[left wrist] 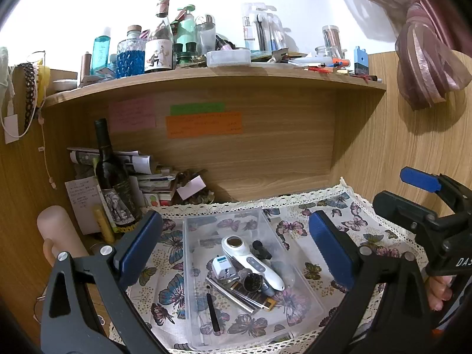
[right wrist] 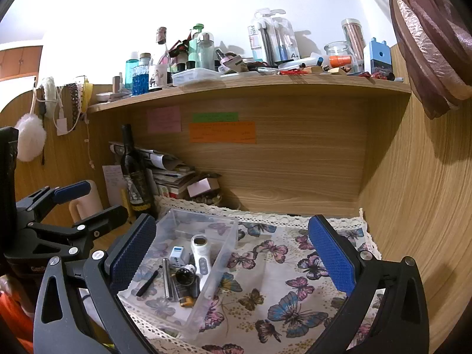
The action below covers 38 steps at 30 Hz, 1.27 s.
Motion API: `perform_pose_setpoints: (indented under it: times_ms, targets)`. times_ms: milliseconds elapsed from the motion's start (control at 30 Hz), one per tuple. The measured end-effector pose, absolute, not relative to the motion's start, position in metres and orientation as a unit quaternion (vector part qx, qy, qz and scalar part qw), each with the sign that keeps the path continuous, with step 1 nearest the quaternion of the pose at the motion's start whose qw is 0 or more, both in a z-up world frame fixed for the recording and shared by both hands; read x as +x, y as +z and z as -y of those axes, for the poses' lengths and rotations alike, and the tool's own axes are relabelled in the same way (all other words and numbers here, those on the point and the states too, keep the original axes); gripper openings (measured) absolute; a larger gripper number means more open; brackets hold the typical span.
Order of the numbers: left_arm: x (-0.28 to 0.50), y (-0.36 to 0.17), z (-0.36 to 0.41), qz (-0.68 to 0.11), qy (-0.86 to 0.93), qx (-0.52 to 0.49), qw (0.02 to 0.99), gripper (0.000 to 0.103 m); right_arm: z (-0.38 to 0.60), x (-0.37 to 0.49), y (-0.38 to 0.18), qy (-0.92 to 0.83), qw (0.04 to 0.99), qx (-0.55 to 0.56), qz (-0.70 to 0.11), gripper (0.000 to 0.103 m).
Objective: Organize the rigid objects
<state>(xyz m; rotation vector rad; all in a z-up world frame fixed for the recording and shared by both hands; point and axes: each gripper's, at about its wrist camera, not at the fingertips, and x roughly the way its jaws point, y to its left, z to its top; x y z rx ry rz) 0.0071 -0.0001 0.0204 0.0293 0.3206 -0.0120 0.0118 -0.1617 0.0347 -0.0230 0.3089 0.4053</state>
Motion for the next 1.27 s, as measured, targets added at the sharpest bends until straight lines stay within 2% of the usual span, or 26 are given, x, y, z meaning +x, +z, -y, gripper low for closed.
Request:
perform_pose_setpoints:
  times_ms: [1267]
  targets:
    - [0.0142, 0.0144, -0.0026, -0.172, -0.025, 0.011, 0.985, 0.101, 0.1634, 0.0221, 0.031, 0.207, 0.965, -0.015, -0.16, 0.103]
